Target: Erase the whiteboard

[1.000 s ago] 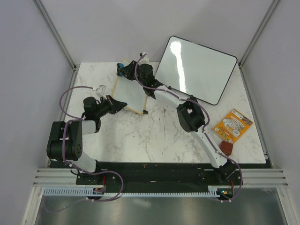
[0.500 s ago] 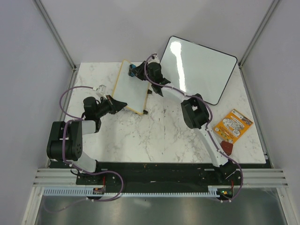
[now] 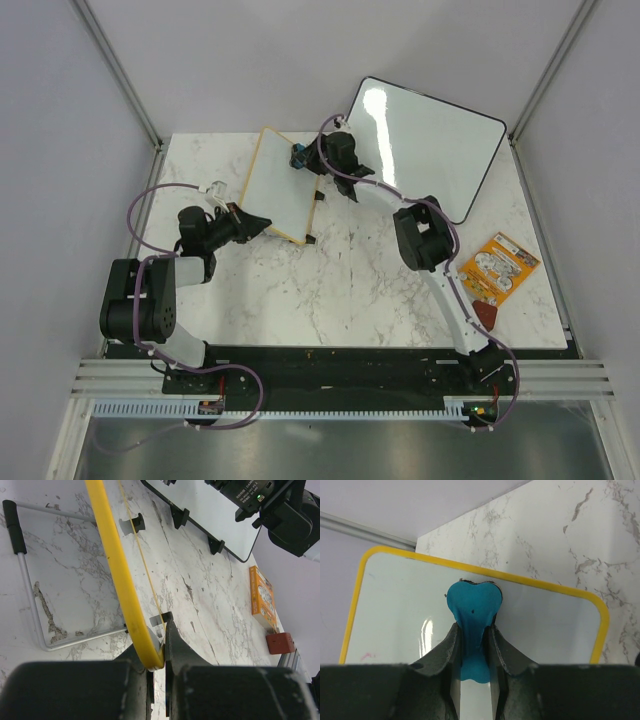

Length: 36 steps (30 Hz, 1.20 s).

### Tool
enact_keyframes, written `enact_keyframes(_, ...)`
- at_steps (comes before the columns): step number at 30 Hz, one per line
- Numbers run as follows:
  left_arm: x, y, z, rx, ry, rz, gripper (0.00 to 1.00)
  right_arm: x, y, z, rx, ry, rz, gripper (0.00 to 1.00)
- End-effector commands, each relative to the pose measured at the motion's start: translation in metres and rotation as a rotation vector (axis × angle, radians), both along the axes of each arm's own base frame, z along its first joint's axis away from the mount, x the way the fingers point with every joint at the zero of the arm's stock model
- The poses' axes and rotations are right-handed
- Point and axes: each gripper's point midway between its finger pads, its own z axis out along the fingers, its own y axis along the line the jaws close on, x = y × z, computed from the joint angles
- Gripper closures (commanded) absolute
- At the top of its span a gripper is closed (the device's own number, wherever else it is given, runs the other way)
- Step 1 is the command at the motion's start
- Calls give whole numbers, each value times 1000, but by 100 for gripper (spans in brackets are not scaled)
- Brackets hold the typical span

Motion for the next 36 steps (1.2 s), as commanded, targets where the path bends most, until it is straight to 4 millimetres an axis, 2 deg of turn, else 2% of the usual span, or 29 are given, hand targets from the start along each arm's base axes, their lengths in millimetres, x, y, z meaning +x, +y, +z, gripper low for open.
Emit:
enact_keyframes(1, -23, -22, -17, 102, -58, -172, 98, -78, -3, -112, -235, 293, 183, 100)
enact_keyframes(2, -23, -22, -17, 101, -55, -172, 98, -84, -1, -111, -236, 294, 203, 100)
enact_keyframes(3, -23, -23, -16, 100, -57, -176, 98, -88, 1, -100, -240, 275, 222, 100)
enact_keyframes(4, -24, -23, -16, 100, -58, -178, 98, -102, 1, -107, -251, 297, 250, 100)
enact_keyframes(5, -24, -23, -15, 101, -61, -179, 98, -108, 3, -106, -256, 298, 267, 100)
enact_keyframes(6, -24, -22, -15, 102, -62, -176, 98, -112, 4, -93, -256, 276, 282, 100)
enact_keyframes(7, -25, -23, -15, 102, -62, -177, 98, -126, 6, -101, -268, 289, 303, 100)
enact_keyframes(8, -26, -22, -12, 104, -72, -175, 98, -130, 6, -97, -271, 279, 309, 100)
enact_keyframes(9, -27, -22, -11, 108, -76, -167, 98, -130, 7, -81, -263, 246, 311, 100)
enact_keyframes(11, -32, -19, -6, 116, -95, -145, 98, -139, 7, -75, -262, 236, 319, 100)
enact_keyframes(12, -32, -16, -5, 122, -97, -123, 98, -137, 10, -55, -238, 194, 318, 100)
enact_keyframes(14, -39, -14, -8, 130, -86, -112, 98, -144, 7, -48, -228, 189, 331, 100)
enact_keyframes(15, -41, -13, -4, 134, -93, -103, 98, -145, 6, -30, -213, 163, 330, 100)
enact_keyframes(17, -49, -13, -8, 126, -72, -103, 98, -151, 3, -20, -205, 150, 337, 100)
enact_keyframes(18, -51, -14, -4, 121, -80, -102, 98, -154, 3, 0, -190, 119, 341, 100)
enact_keyframes(20, -57, -14, -8, 116, -64, -100, 98, -161, -6, 8, -204, 105, 338, 100)
enact_keyframes(21, -58, -14, -6, 116, -71, -99, 98, -165, -11, 27, -205, 77, 329, 100)
enact_keyframes(23, -59, -14, -7, 118, -66, -104, 98, -177, -28, 22, -264, 88, 317, 100)
enact_keyframes(24, -59, -14, -8, 116, -60, -108, 98, -178, -38, 38, -283, 59, 285, 100)
enact_keyframes(25, -59, -14, -10, 117, -52, -109, 98, -193, -54, 17, -341, 123, 280, 100)
enact_keyframes(26, -57, -14, -9, 118, -55, -108, 98, -200, -64, 13, -369, 136, 269, 100)
enact_keyframes(27, -56, -14, -9, 118, -53, -108, 98, -209, -75, 21, -401, 128, 267, 100)
enact_keyframes(28, -55, -14, -10, 117, -47, -110, 98, -219, -92, 2, -449, 168, 244, 100)
enact_keyframes(29, -54, -15, -9, 115, -49, -112, 98, -225, -101, 11, -457, 156, 231, 100)
enact_keyframes(30, -53, -15, -9, 116, -48, -111, 98, -232, -110, 6, -481, 170, 226, 100)
enact_keyframes(31, -51, -15, -8, 116, -51, -110, 98, -242, -123, -9, -512, 202, 216, 100)
enact_keyframes(32, -49, -15, -7, 116, -52, -110, 98, -245, -130, -1, -515, 185, 204, 100)
enact_keyframes(36, -44, -15, -3, 115, -63, -111, 98, -264, -157, -26, -625, 258, 190, 100)
